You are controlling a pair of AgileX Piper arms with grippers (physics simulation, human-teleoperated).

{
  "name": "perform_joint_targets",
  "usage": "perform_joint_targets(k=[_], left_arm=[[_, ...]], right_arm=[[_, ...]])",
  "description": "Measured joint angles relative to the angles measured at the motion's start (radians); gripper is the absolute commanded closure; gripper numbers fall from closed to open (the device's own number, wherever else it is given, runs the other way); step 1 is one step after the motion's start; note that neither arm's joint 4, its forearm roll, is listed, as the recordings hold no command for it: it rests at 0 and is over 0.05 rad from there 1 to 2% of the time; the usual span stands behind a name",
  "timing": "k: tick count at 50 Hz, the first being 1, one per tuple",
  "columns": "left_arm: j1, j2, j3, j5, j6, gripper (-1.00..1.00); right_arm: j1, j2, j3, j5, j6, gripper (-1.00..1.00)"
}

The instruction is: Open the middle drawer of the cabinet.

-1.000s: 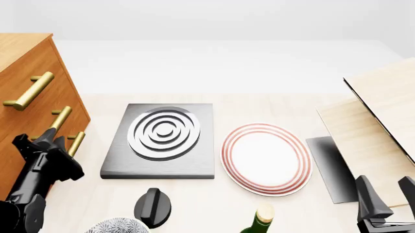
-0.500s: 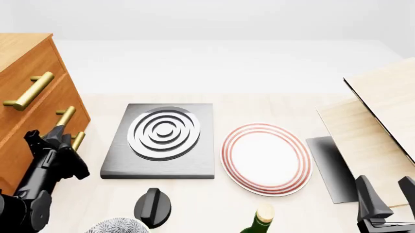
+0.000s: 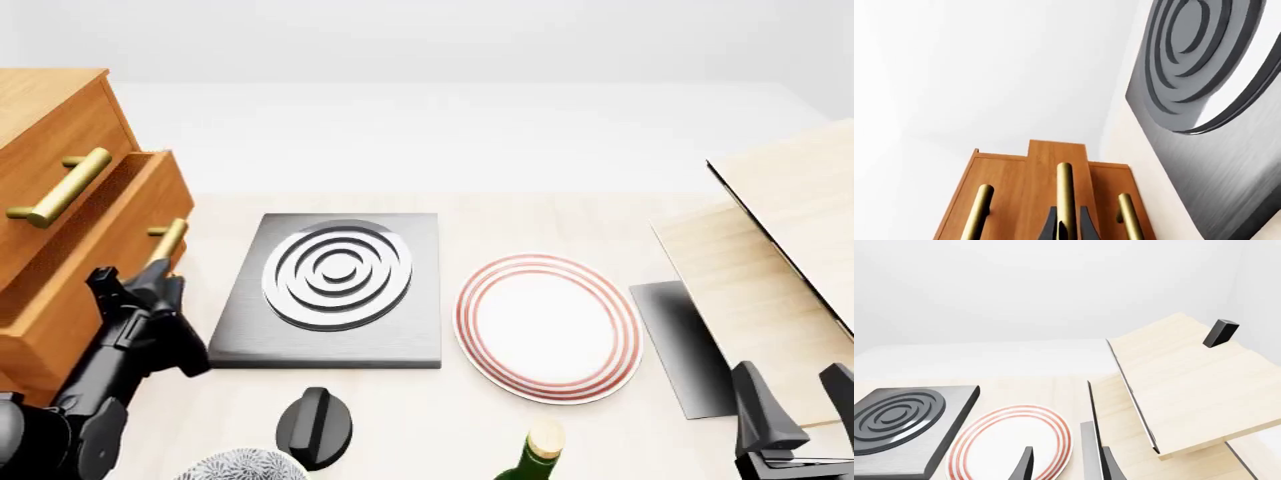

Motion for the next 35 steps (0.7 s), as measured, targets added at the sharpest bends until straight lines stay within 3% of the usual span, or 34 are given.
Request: perform_joint_targets(k=[30,31,35], left_arm=[[-0.081,0.027,-0.023,-0.002,0.027,1.00],[-0.082,0.027,-0.023,-0.002,0.025,-1.00],[-0.085,0.020,-0.019,-0.002,0.018,-1.00]], right_arm=[[0.000,0.000,0.000,0.000,0.000,-1.00],[0.000,0.000,0.000,0.000,0.000,-1.00],[0.000,0.000,0.000,0.000,0.000,-1.00]])
